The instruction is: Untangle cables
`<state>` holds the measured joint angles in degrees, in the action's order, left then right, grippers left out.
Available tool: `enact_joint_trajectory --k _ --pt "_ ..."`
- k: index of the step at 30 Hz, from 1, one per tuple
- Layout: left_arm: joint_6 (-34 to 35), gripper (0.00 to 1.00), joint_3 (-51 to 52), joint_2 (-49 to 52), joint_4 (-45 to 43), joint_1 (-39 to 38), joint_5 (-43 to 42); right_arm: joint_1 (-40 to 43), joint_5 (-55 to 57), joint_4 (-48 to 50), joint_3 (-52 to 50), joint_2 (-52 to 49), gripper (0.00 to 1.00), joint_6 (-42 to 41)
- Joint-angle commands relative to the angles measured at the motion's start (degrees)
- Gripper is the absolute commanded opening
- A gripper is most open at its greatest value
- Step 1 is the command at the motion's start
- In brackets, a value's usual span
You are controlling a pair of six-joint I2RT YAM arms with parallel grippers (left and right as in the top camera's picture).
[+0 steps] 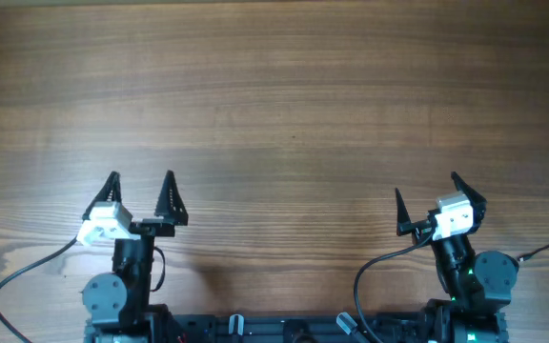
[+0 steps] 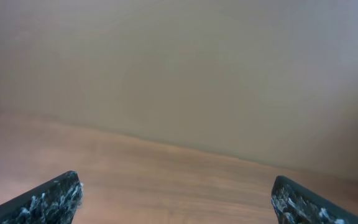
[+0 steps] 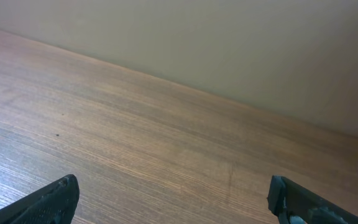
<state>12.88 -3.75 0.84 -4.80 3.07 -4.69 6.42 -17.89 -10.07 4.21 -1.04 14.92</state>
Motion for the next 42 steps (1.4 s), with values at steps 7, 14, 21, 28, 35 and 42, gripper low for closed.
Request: enact_joint_trajectory --k 7,14,21,28,35,42 --pt "1.05 1.00 3.43 -0.63 8.72 -0.22 7.30 -0.20 0.28 0.28 0.28 0.76 1.00 0.52" --pt "-0.59 1.00 3.43 -0.63 8.96 -0.22 6.25 -0.20 0.28 0.31 0.28 0.76 1.00 0.52" --pt "-0.44 1.00 3.41 -0.63 8.92 -0.22 6.27 -0.20 0.28 0.31 0.28 0.76 1.00 0.52" --pt "-0.44 1.00 3.41 -0.63 8.92 -0.22 6.27 -0.20 0.28 0.31 0.28 0.76 1.00 0.52" --pt "-0.44 1.00 3.41 -0.63 8.92 -0.22 6.27 -0.20 0.00 0.31 0.28 0.76 1.00 0.39" --pt "-0.44 1.00 3.41 -0.63 8.92 -0.22 6.27 -0.20 -3.58 0.50 0.28 0.76 1.00 -16.31"
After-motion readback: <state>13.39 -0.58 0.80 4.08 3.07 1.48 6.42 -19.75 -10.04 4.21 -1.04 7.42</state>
